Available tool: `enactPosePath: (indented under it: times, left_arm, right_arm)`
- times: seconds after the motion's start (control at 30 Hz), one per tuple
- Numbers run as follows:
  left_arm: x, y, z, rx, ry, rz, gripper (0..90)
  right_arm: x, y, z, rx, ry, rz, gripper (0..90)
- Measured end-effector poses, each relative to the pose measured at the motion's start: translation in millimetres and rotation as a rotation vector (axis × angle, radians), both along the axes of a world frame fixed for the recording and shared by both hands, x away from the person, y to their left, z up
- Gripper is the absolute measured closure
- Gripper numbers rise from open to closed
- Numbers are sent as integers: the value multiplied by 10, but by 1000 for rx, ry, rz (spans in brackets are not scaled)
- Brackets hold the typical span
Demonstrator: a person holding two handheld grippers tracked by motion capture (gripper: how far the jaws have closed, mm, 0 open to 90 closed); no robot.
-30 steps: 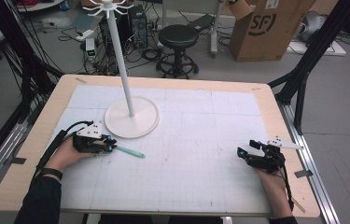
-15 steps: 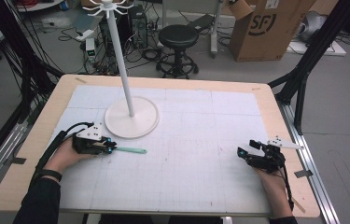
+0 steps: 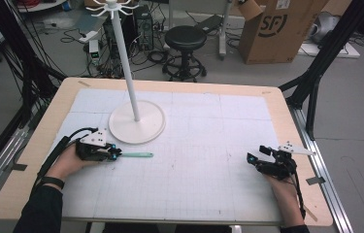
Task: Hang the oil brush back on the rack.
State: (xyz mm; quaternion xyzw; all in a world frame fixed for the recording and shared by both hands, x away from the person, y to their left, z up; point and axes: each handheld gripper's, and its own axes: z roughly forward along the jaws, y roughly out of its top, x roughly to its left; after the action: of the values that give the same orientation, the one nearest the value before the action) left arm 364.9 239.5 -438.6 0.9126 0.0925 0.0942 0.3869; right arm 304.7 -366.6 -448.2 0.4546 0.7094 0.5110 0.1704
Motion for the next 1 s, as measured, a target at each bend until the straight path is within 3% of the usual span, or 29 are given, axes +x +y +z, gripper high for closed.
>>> enactPosePath:
  times: [0.23,0.4,0.53,0.7,1.0]
  left_arm:
    - [10,16,-16,-11,9,-7,820]
    - [37,48,-43,-54,60,19,822]
    - [32,29,-21,-33,46,14,824]
    - [8,39,35,-31,47,62,829]
    - [-141,142,349,-189,-27,116,828]
  right_arm:
    - [0,2,1,-2,1,3,239]
    - [-3,5,1,-3,3,2,241]
    - [0,2,1,-2,3,3,241]
    - [1,-2,1,1,2,4,241]
    - [1,0,1,-2,1,3,241]
